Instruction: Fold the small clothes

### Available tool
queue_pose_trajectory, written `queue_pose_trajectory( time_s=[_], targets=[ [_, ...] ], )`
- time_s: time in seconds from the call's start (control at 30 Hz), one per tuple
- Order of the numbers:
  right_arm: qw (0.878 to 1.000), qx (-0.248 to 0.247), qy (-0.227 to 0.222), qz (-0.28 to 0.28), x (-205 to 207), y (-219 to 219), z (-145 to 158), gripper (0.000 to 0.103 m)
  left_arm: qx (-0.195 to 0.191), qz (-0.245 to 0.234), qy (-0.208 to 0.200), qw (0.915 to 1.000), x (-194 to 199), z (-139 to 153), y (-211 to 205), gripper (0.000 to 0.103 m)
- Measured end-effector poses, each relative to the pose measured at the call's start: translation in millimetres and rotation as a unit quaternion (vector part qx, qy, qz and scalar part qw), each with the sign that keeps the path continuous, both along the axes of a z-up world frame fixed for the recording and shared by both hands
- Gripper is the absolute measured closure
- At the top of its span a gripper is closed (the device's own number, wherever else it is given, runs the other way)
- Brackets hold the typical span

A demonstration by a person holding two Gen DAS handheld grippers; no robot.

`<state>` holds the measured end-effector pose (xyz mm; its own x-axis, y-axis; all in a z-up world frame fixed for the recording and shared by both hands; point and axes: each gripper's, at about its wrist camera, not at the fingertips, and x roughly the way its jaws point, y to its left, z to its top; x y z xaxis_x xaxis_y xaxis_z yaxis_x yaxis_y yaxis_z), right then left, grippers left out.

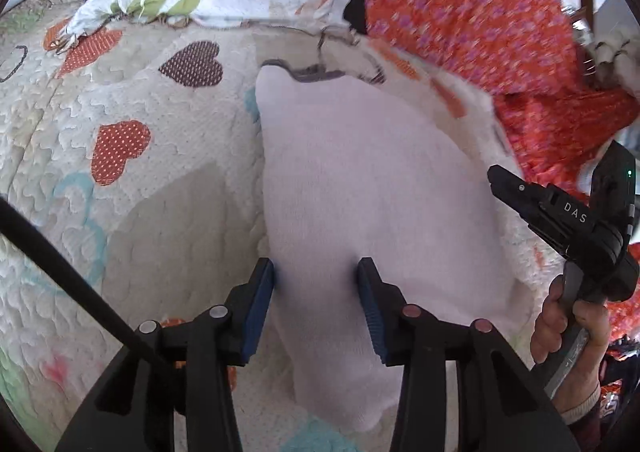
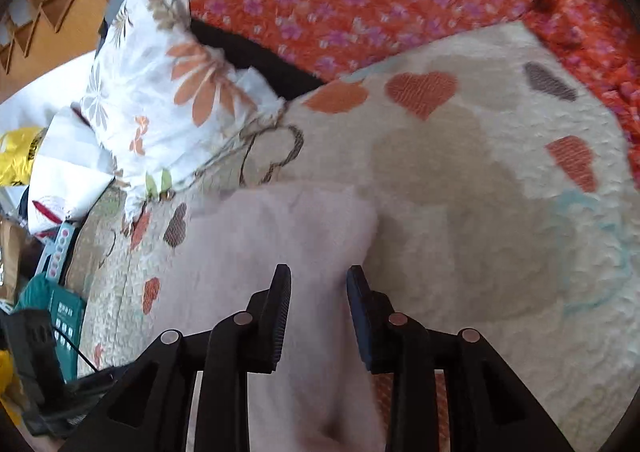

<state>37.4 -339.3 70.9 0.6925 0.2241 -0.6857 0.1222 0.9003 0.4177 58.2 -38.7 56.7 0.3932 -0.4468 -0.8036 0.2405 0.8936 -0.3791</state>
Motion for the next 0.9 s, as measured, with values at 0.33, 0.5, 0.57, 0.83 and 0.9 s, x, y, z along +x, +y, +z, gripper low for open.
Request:
queue_pose_trajectory(
  time_s=[0.33, 0.5, 0.57, 0.83, 0.9],
  targets=[
    [0.987, -0.005, 0.107, 0.118, -60.1, 46.5, -43.2, 0.087, 0.033, -0.018, 0.013, 0.9992, -33.0, -31.7, -1.1, 0.048],
    [0.988, -0.048, 0.108, 0.098, -86.9, 48.4, -44.0, 0.096, 0.043, -0.021, -0.014, 0.9988, -52.3, -22.4, 3.6, 0.041],
    [0.986, -0.078, 0.104, 0.103, -96.6, 58.4, -38.5, 0.093, 0.053, -0.021, -0.033, 0.9978, -63.5, -17.8, 5.0, 0.041],
    [0.989, -0.099, 0.049, 0.096, -123.0, 73.4, -4.6, 0.078, 0.12, 0.037, -0.178, 0.976, -127.6, 27.2, 15.5, 0.029],
    [0.992, -0.093, 0.033, 0.084, -132.0, 72.7, 4.1, 0.071, 0.144, 0.074, -0.243, 0.9565, -149.3, 43.0, 19.1, 0.009]
  ],
)
